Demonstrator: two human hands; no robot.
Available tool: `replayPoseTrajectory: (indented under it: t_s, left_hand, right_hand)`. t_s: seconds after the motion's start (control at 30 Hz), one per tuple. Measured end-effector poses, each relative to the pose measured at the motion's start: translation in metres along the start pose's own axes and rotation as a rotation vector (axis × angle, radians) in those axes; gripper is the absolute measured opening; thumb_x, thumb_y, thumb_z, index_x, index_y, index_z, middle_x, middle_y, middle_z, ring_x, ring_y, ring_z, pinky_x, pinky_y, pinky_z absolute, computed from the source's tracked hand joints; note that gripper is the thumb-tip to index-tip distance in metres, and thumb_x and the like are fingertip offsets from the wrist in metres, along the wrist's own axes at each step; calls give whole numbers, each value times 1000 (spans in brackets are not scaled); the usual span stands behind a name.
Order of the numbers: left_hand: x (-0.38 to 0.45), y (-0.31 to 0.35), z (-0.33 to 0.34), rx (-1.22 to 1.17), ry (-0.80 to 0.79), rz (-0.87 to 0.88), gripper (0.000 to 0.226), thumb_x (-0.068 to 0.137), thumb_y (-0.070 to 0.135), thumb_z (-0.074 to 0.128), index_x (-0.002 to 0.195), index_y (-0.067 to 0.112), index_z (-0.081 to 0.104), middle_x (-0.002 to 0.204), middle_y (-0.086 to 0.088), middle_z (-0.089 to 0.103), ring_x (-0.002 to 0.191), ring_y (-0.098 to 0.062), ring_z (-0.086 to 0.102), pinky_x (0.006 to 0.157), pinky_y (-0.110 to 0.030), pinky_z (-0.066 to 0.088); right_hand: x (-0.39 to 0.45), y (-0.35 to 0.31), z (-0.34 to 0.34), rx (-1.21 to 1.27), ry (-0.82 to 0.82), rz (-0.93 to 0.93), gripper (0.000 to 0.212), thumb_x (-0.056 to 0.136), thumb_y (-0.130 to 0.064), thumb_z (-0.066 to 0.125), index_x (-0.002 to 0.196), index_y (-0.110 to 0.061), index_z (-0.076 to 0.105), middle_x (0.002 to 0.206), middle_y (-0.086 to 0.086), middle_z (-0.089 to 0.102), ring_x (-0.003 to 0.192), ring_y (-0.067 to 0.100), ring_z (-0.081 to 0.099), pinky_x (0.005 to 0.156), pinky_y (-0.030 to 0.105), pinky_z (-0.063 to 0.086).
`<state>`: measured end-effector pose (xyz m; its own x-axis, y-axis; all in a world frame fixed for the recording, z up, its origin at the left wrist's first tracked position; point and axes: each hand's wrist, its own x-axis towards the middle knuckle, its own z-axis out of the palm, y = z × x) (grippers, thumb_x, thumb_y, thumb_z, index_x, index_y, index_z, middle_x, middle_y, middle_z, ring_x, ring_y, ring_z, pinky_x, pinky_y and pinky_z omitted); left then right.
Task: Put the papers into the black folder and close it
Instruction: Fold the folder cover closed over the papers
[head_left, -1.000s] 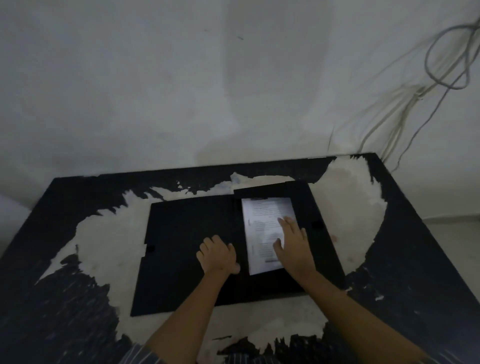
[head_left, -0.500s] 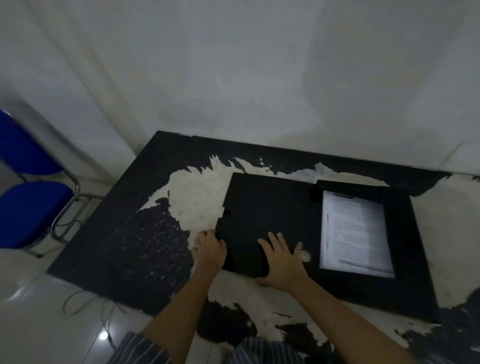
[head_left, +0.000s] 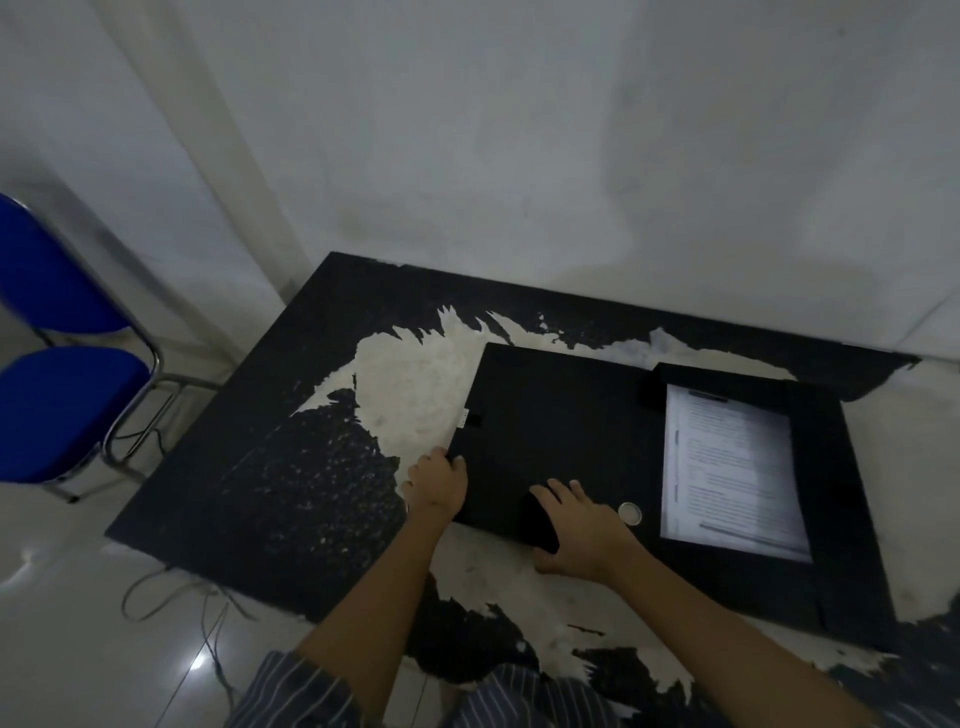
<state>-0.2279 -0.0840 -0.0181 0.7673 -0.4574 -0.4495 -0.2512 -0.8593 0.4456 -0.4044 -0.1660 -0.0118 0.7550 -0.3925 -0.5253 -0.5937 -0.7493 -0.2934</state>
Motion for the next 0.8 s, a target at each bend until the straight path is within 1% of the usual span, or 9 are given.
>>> replayPoseTrajectory:
  t_s: [0.17,0.27,0.37,0.43,0.53,0.6,0.63,0.67,0.8]
  left_hand:
    - [-12,12,-24,-224,-2,59,37,99,23,37,127,5,53,131,-15,57,120,-31,52,113,-46,33]
    - [-44,18,-39,-366,-25,177,38,100,12,35,135,4,47,138,-12,53,126,-27,48,107,-28,33]
    - [-74,26,-50,-449,-17,293,41,99,13,39,139,9,44,145,-8,48,133,-20,44,115,-31,31]
    - [-96,42,-55,-486,-43,339,43,98,16,41,141,11,40,149,-4,42,138,-17,38,118,-34,26]
    - [-131,71,-55,-537,-76,498,44,97,15,44,141,18,39,146,3,45,130,-5,43,113,-25,33]
    - [-152,91,-50,-598,-188,584,45,97,11,45,138,30,37,130,16,55,108,16,53,94,-7,44]
    - [-159,99,-44,-606,-244,609,45,97,10,45,133,36,37,119,25,56,98,23,55,82,1,46]
    - [-166,107,-37,-593,-277,634,46,96,10,45,130,40,37,114,29,55,96,24,56,77,3,46]
    - [-192,135,-4,-454,-337,797,48,92,19,52,127,46,36,127,23,44,112,11,46,98,-12,38]
  right_hand:
    - [-18,0,-4,182,169,29,77,81,-53,51,147,-27,20,160,2,18,147,24,15,110,47,38]
    - [-29,-6,-20,403,334,11,67,87,-51,49,145,-26,27,159,2,21,146,18,20,116,43,30]
    - [-38,-15,-51,509,550,-61,58,92,-45,46,143,-22,32,157,3,25,144,15,24,116,39,28]
    - [-46,-22,-77,597,673,-60,54,93,-44,46,141,-21,36,151,3,36,138,15,34,109,32,35]
    - [-58,-23,-112,746,803,45,49,88,-46,52,130,-20,47,117,3,58,105,12,56,80,19,46]
    - [-69,-15,-129,777,861,119,48,84,-48,55,121,-17,54,101,1,63,89,11,59,72,22,50]
    - [-74,-8,-135,770,890,145,47,83,-49,57,118,-17,56,98,1,64,87,12,60,71,25,52]
    - [-81,0,-140,757,922,172,48,82,-49,58,118,-16,57,100,1,64,90,13,61,74,29,54]
    - [-106,44,-150,681,931,276,67,81,-45,60,138,-16,39,133,10,52,123,28,47,98,49,47]
